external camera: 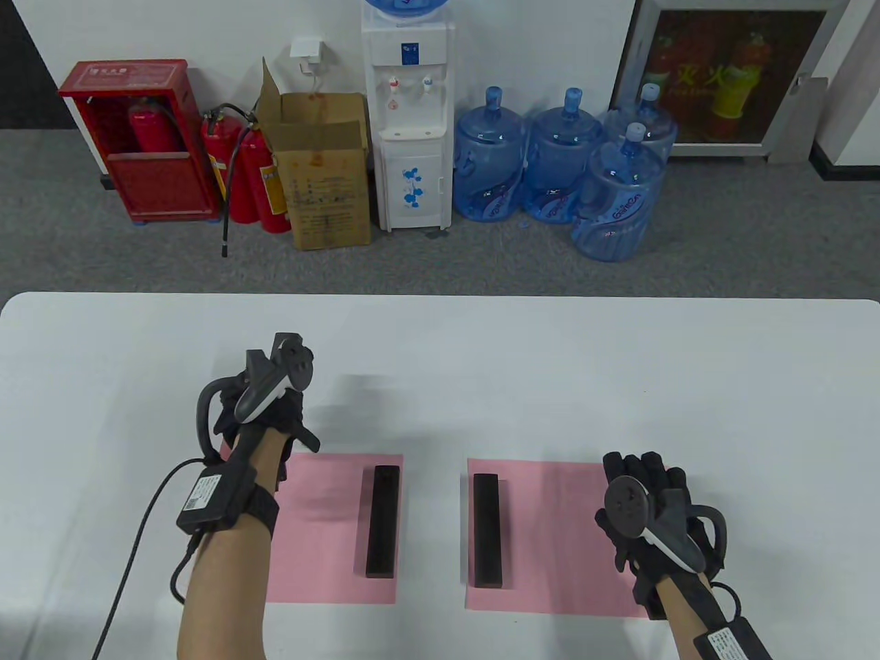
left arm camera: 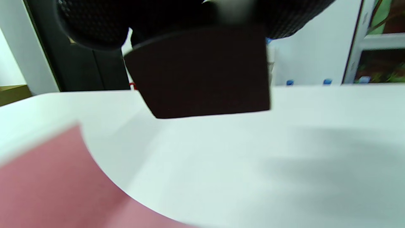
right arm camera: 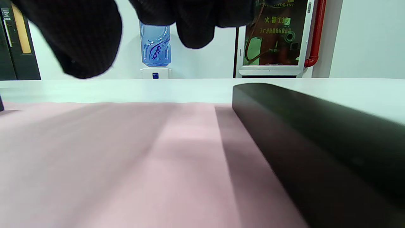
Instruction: Unroll papers and secure with paperweights
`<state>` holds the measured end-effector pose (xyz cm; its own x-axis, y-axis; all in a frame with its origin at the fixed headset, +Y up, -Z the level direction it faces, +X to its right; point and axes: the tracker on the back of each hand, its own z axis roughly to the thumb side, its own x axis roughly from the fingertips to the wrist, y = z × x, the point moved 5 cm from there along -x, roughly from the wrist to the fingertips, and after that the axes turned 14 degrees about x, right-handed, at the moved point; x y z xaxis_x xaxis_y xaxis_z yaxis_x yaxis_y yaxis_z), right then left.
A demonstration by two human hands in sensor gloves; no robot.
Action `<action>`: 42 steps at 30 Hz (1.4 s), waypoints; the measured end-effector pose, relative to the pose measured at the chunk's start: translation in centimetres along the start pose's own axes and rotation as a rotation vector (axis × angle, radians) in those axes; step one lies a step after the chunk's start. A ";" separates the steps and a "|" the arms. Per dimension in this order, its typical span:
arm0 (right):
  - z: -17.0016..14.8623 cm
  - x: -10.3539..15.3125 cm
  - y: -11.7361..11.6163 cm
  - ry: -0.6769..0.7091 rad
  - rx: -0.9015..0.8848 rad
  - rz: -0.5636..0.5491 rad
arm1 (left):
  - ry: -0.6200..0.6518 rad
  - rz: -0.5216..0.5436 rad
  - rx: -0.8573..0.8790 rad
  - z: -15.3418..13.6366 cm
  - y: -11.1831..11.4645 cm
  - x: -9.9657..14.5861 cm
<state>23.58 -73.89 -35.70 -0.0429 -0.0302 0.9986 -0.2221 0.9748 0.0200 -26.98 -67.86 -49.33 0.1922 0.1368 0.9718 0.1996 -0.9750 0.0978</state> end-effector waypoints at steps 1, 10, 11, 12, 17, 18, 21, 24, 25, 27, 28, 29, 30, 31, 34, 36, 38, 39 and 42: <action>0.0 0.0 0.1 0.002 0.001 -0.002 | 0.024 0.004 0.020 -0.1 -0.7 0.9; 0.0 0.2 0.1 0.012 -0.028 -0.014 | 0.117 0.043 0.026 -2.7 -2.3 8.9; 0.0 0.2 0.1 0.013 -0.031 -0.011 | 0.114 0.034 0.011 -3.0 -1.9 9.3; 0.0 0.2 0.0 0.015 -0.032 -0.007 | 0.111 0.017 -0.011 -3.4 -1.3 9.8; 0.0 0.2 -0.2 0.021 -0.040 0.006 | 0.054 -0.068 -0.127 -5.7 2.5 10.6; -0.1 0.2 -0.2 0.021 -0.041 0.007 | 0.042 -0.082 -0.138 -6.1 3.2 10.6; 0.0 0.2 -0.3 0.025 -0.040 0.008 | -0.005 -0.116 -0.182 -8.0 5.3 10.3; 0.1 0.2 -0.4 0.027 -0.034 0.013 | -0.044 -0.144 -0.222 -9.5 7.0 9.8; 0.1 0.2 -0.4 0.028 -0.034 0.013 | -0.053 -0.150 -0.234 -9.8 7.3 9.8; 0.0 0.2 -0.4 0.027 -0.035 0.018 | -0.070 -0.161 -0.255 -10.4 7.9 9.5; 0.0 0.2 -0.5 0.026 -0.035 0.023 | -0.080 -0.164 -0.263 -10.8 8.2 9.4; 0.0 0.2 -0.6 0.025 -0.035 0.025 | -0.085 -0.166 -0.265 -11.0 8.3 9.3; 0.0 0.2 -0.6 0.024 -0.036 0.029 | -0.092 -0.173 -0.267 -11.3 8.6 9.2; 0.0 0.2 -0.7 0.023 -0.038 0.033 | -0.098 -0.181 -0.264 -11.6 8.9 9.1; 0.0 0.2 -0.7 0.023 -0.038 0.040 | -0.105 -0.195 -0.266 -11.9 9.5 9.0; 0.0 0.2 -0.8 0.025 -0.035 0.043 | -0.105 -0.192 -0.295 -11.8 9.8 9.0; 0.1 0.2 -0.8 0.027 -0.033 0.046 | -0.106 -0.194 -0.309 -11.7 9.9 9.1; 0.1 0.2 -0.8 0.027 -0.033 0.047 | -0.108 -0.197 -0.314 -11.6 9.9 9.2; 0.1 0.2 -0.9 0.030 -0.034 0.050 | -0.108 -0.182 -0.328 -11.2 9.2 9.6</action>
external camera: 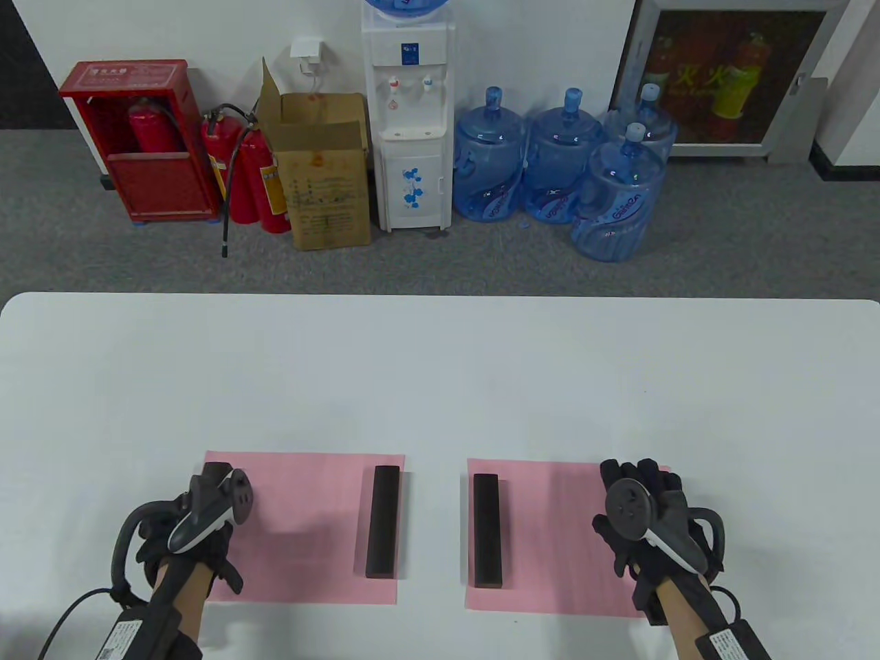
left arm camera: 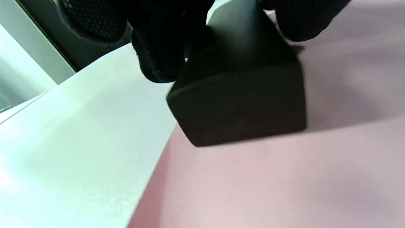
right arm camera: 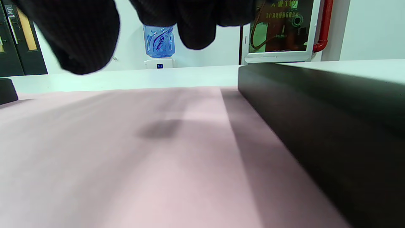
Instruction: Unroll papers and secure with paperweights
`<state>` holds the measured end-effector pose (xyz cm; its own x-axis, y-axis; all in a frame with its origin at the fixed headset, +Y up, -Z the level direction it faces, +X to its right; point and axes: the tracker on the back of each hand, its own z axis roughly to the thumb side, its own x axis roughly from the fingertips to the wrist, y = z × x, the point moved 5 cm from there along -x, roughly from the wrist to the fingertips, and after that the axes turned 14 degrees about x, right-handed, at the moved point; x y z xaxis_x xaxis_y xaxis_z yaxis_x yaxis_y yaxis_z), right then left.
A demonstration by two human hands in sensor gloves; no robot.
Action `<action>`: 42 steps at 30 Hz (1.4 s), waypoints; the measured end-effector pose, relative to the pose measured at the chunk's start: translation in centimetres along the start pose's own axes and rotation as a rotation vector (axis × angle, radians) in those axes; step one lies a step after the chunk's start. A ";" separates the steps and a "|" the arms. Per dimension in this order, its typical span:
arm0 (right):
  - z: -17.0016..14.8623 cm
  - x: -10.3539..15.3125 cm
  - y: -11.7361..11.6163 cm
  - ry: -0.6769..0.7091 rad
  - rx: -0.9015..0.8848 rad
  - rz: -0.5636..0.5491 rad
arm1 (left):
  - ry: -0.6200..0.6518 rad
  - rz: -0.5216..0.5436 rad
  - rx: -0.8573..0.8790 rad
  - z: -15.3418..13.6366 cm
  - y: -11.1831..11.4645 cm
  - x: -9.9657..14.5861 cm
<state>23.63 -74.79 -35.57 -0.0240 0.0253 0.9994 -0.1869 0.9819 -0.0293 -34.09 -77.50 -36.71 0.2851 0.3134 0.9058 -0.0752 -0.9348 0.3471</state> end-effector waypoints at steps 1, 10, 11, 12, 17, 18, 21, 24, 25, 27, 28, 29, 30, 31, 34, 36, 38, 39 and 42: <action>0.0 0.0 0.0 0.001 -0.001 0.000 | 0.006 0.015 0.005 0.1 -0.4 0.3; 0.1 -0.1 -0.2 0.006 0.002 0.012 | 0.184 0.177 0.250 4.4 -6.8 4.8; 0.1 -0.1 -0.2 0.007 0.002 0.013 | 0.202 0.185 0.280 5.1 -7.0 5.1; 0.2 -0.1 -0.3 0.007 0.002 0.012 | 0.226 0.189 0.312 5.9 -7.2 5.4; 0.3 -0.1 -0.4 0.013 0.006 0.013 | 0.322 0.161 0.456 9.8 -5.7 5.7; 0.4 -0.1 -0.4 0.015 0.008 0.014 | 0.336 0.148 0.461 10.3 -5.2 5.5; 0.8 -0.1 -0.6 0.025 0.025 0.017 | 0.367 0.133 0.458 11.5 -3.3 4.8; 1.2 0.0 -0.7 0.034 0.031 0.022 | 0.361 0.110 0.426 11.5 -2.5 4.4; 1.3 0.0 -0.7 0.039 0.033 0.021 | 0.363 0.119 0.432 11.4 -2.3 4.4; 1.5 0.0 -0.6 0.041 0.043 0.018 | 0.369 0.104 0.435 11.3 -2.1 4.3; 1.6 0.0 -0.6 0.041 0.045 0.016 | 0.369 0.096 0.437 11.3 -1.9 4.4; 1.6 0.1 -0.5 0.041 0.046 0.015 | 0.373 0.088 0.436 11.3 -1.8 4.3; 1.7 0.1 -0.5 0.041 0.047 0.014 | 0.373 0.089 0.436 11.3 -1.8 4.4; 1.8 0.1 -0.5 0.042 0.050 0.013 | 0.376 0.090 0.439 11.2 -1.8 4.4; 1.7 0.1 -0.6 0.041 0.055 0.013 | 0.385 0.069 0.459 11.4 -1.7 4.4; 1.6 0.1 -0.7 0.039 0.046 0.018 | 0.384 0.066 0.462 11.5 -1.6 4.3; 1.5 0.1 -0.8 0.035 0.040 0.022 | 0.386 0.062 0.459 11.6 -1.6 4.3; 1.4 0.1 -0.9 0.033 0.035 0.026 | 0.388 0.060 0.458 11.6 -1.6 4.3; 1.2 0.0 -1.0 0.029 0.026 0.033 | 0.390 0.059 0.459 11.7 -1.6 4.3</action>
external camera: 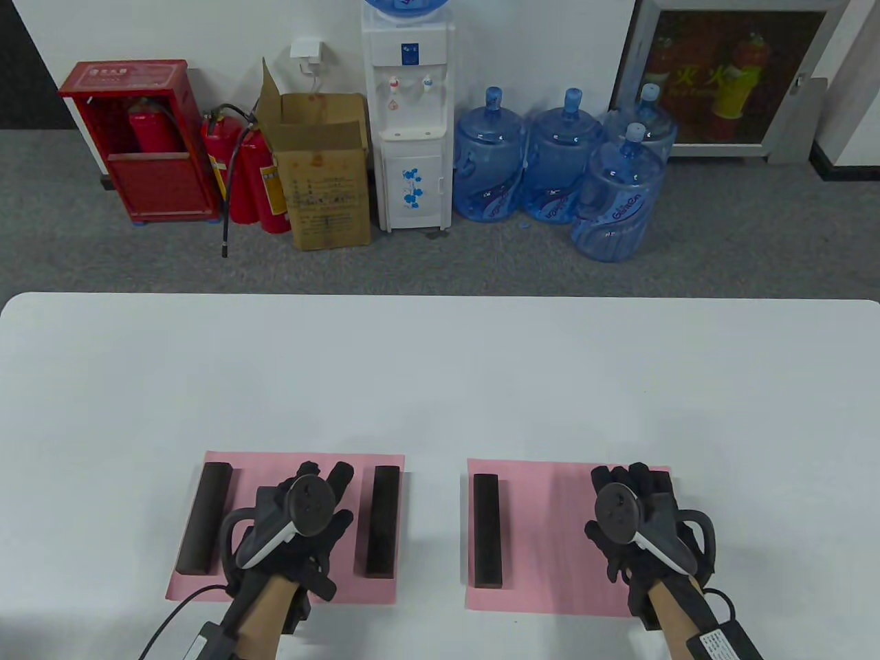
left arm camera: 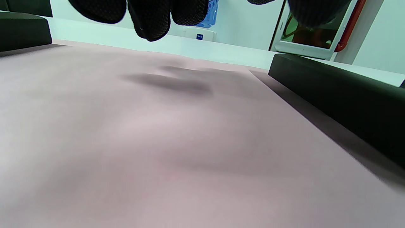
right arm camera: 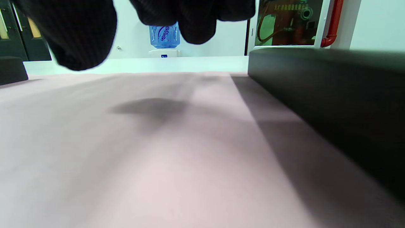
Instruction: Unroll papers and secure with paperweights
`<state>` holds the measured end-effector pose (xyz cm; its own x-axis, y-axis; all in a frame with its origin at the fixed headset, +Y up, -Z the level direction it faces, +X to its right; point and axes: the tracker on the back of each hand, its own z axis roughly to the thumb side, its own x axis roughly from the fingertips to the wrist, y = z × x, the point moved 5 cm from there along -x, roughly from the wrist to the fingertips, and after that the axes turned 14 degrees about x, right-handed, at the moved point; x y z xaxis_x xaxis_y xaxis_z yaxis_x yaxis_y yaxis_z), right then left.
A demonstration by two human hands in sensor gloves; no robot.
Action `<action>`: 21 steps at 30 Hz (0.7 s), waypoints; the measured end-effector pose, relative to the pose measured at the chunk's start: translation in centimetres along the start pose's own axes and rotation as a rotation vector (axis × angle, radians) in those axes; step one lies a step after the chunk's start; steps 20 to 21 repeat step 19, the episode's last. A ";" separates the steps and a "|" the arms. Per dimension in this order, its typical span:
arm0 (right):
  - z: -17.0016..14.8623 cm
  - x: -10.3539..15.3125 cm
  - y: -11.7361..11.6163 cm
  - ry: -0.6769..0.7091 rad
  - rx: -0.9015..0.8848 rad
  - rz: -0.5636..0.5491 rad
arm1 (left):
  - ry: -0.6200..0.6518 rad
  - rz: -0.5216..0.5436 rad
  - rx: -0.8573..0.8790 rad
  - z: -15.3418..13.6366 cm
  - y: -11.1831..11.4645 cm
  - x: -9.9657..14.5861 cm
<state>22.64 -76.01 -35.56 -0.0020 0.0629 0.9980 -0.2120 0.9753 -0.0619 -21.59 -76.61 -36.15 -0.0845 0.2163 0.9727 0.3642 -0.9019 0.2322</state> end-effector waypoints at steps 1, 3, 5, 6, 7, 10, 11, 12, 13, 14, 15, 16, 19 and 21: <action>0.0 0.0 0.0 -0.001 -0.001 0.001 | 0.001 0.000 0.001 0.0 0.0 0.0; -0.1 0.0 0.0 -0.003 -0.002 0.002 | 0.002 -0.002 0.002 0.0 0.0 0.0; -0.1 0.1 0.1 -0.004 -0.007 -0.003 | 0.002 -0.003 0.000 0.0 0.0 0.1; -0.1 0.1 0.2 -0.003 -0.008 -0.005 | 0.001 -0.003 -0.001 0.0 0.0 0.1; -0.1 0.1 0.2 -0.003 -0.008 -0.006 | -0.002 -0.005 0.000 -0.1 0.0 0.1; -0.1 0.0 0.1 0.001 -0.009 -0.003 | -0.005 -0.010 0.007 -0.2 0.0 0.2; -0.1 0.0 0.1 0.002 -0.008 -0.002 | -0.006 -0.013 0.010 -0.2 0.0 0.2; -0.1 0.0 0.1 0.002 -0.008 0.000 | -0.006 -0.017 0.013 -0.2 0.1 0.2; -0.1 0.0 0.1 0.002 -0.008 0.002 | -0.008 -0.021 0.017 -0.3 0.1 0.3; -0.1 0.1 0.1 0.003 -0.008 0.003 | -0.010 -0.026 0.020 -0.3 0.1 0.3; -0.1 0.1 0.1 0.003 -0.008 0.003 | -0.011 -0.028 0.021 -0.4 0.2 0.4; -0.1 0.0 0.1 0.004 -0.007 0.001 | -0.012 -0.030 0.022 -0.4 0.2 0.4; 0.0 0.0 0.0 0.004 -0.004 0.001 | -0.011 -0.034 0.033 -0.5 0.3 0.5; 0.0 0.0 0.0 0.004 -0.004 0.001 | -0.011 -0.034 0.033 -0.5 0.3 0.5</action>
